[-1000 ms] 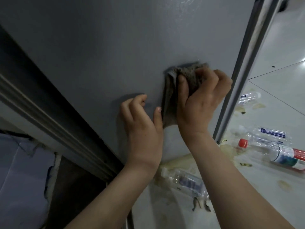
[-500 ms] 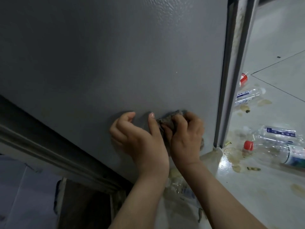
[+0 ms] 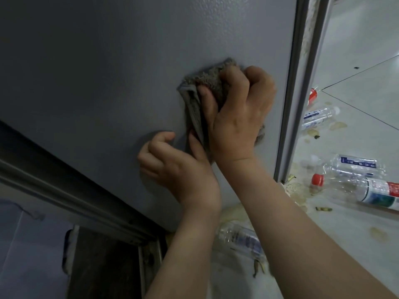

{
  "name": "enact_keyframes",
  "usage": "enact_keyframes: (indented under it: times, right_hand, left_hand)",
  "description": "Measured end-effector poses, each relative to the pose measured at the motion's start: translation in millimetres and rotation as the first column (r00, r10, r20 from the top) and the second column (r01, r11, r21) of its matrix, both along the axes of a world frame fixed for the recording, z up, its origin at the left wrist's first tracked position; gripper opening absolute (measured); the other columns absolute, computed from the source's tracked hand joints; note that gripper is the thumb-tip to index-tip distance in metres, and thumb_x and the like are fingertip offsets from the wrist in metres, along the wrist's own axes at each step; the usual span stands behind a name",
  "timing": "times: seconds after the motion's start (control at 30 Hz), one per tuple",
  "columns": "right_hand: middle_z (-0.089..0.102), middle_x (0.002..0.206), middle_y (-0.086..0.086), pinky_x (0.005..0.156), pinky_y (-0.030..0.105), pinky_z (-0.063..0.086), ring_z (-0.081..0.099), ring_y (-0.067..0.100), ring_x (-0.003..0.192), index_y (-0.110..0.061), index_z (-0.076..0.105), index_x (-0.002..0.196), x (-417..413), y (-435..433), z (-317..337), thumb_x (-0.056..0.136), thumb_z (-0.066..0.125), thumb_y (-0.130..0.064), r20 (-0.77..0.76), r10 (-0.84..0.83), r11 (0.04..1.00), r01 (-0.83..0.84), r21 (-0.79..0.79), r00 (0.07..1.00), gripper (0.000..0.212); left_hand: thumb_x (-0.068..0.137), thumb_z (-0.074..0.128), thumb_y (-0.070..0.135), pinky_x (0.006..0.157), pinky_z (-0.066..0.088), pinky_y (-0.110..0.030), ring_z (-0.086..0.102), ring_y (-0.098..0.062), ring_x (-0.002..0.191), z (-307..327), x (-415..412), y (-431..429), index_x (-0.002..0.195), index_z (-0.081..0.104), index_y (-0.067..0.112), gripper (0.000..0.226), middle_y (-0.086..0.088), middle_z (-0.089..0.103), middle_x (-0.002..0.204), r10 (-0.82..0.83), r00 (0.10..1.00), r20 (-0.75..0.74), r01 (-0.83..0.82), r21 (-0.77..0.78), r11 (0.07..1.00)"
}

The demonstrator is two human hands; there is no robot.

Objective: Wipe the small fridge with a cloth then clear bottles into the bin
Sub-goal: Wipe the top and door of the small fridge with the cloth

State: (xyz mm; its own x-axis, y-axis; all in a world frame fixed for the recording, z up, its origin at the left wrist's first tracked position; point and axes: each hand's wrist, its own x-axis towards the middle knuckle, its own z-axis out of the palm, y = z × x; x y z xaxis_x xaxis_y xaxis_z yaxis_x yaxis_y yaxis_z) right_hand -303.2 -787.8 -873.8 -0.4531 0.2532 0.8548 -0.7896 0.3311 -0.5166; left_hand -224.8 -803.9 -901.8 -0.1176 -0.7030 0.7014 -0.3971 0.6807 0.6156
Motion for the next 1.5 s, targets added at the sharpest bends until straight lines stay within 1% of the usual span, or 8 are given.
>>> enact_keyframes:
  times: [0.1, 0.27, 0.37, 0.7, 1.03, 1.17, 1.3, 1.5]
  right_hand:
    - [0.031, 0.107, 0.006, 0.077, 0.039, 0.033, 0.036, 0.025, 0.091, -0.018, 0.038, 0.105, 4, 3, -35, 0.094, 0.033, -0.049, 0.059, 0.005, 0.999, -0.007, 0.044, 0.998, 0.033]
    - [0.03, 0.109, 0.008, 0.078, 0.042, 0.045, 0.036, 0.027, 0.093, -0.012, 0.038, 0.106, 10, 15, -92, 0.096, 0.03, -0.048, 0.192, 0.011, 0.989, -0.039, 0.146, 0.981, 0.038]
    - [0.031, 0.107, 0.008, 0.078, 0.04, 0.035, 0.035, 0.027, 0.091, -0.011, 0.038, 0.105, 8, 17, -94, 0.095, 0.04, -0.043, 0.175, 0.002, 0.981, -0.036, 0.19, 0.985, 0.033]
    - [0.057, 0.096, 0.025, 0.077, 0.042, 0.042, 0.04, 0.024, 0.091, -0.016, 0.038, 0.105, -11, 14, -13, 0.091, 0.048, -0.042, 0.119, -0.041, 0.997, 0.049, -0.058, 0.992, 0.032]
    - [0.05, 0.099, 0.032, 0.076, 0.05, 0.049, 0.05, 0.042, 0.087, -0.01, 0.036, 0.107, 1, 32, -102, 0.095, 0.029, -0.049, 0.372, 0.098, 0.991, -0.124, 0.046, 0.923, 0.042]
    - [0.049, 0.099, 0.031, 0.075, 0.052, 0.05, 0.053, 0.045, 0.084, -0.003, 0.044, 0.108, 4, 34, -91, 0.091, 0.047, -0.031, 0.417, 0.099, 0.992, -0.124, 0.034, 0.903, 0.033]
    - [0.051, 0.096, 0.031, 0.076, 0.052, 0.049, 0.053, 0.046, 0.086, 0.012, 0.058, 0.1, -9, 38, -53, 0.084, 0.053, -0.026, 0.354, 0.063, 0.998, -0.058, -0.023, 0.933, 0.042]
    - [0.055, 0.094, 0.031, 0.072, 0.049, 0.049, 0.054, 0.042, 0.085, 0.001, 0.055, 0.107, -25, 34, -32, 0.091, 0.049, -0.035, 0.197, -0.026, 0.996, 0.041, -0.073, 0.98, 0.04]
  left_hand:
    - [0.08, 0.059, 0.03, 0.082, 0.042, -0.041, 0.051, -0.043, 0.095, 0, -1, 1, 0.097, 0.051, 0.003, 0.033, -0.024, 0.05, 0.108, 0.012, 1.0, -0.002, -0.012, 0.022, 1.0]
    - [0.078, 0.064, 0.031, 0.083, 0.03, -0.036, 0.051, -0.046, 0.094, 1, -2, 1, 0.095, 0.054, -0.001, 0.038, -0.026, 0.05, 0.107, 0.017, 1.0, 0.003, -0.017, 0.015, 1.0]
    - [0.077, 0.067, 0.03, 0.081, 0.031, -0.035, 0.052, -0.045, 0.093, 0, -2, 2, 0.095, 0.054, -0.002, 0.038, -0.027, 0.051, 0.107, 0.022, 1.0, 0.01, -0.022, 0.004, 1.0]
    - [0.076, 0.065, 0.031, 0.082, 0.031, -0.035, 0.051, -0.043, 0.094, -4, -6, 8, 0.096, 0.053, 0.001, 0.038, -0.025, 0.05, 0.108, 0.031, 0.999, 0.026, -0.03, -0.02, 0.999]
    - [0.075, 0.073, 0.03, 0.086, 0.031, -0.037, 0.048, -0.042, 0.101, -5, -13, 22, 0.103, 0.053, 0.002, 0.044, -0.022, 0.046, 0.117, 0.025, 1.0, 0.005, -0.026, 0.148, 0.989]
    - [0.072, 0.075, 0.03, 0.086, 0.025, -0.032, 0.048, -0.044, 0.1, -10, -17, 28, 0.103, 0.053, 0.0, 0.048, -0.023, 0.046, 0.116, 0.002, 1.0, 0.011, -0.003, 0.146, 0.989]
    - [0.071, 0.076, 0.026, 0.086, 0.025, -0.031, 0.048, -0.046, 0.1, -14, -21, 33, 0.101, 0.053, -0.003, 0.048, -0.026, 0.047, 0.113, -0.012, 1.0, 0.007, 0.01, 0.15, 0.989]
    - [0.073, 0.075, 0.021, 0.085, 0.025, -0.031, 0.046, -0.048, 0.099, -22, -25, 35, 0.1, 0.052, -0.005, 0.045, -0.028, 0.046, 0.112, -0.013, 1.0, 0.001, 0.013, 0.137, 0.991]
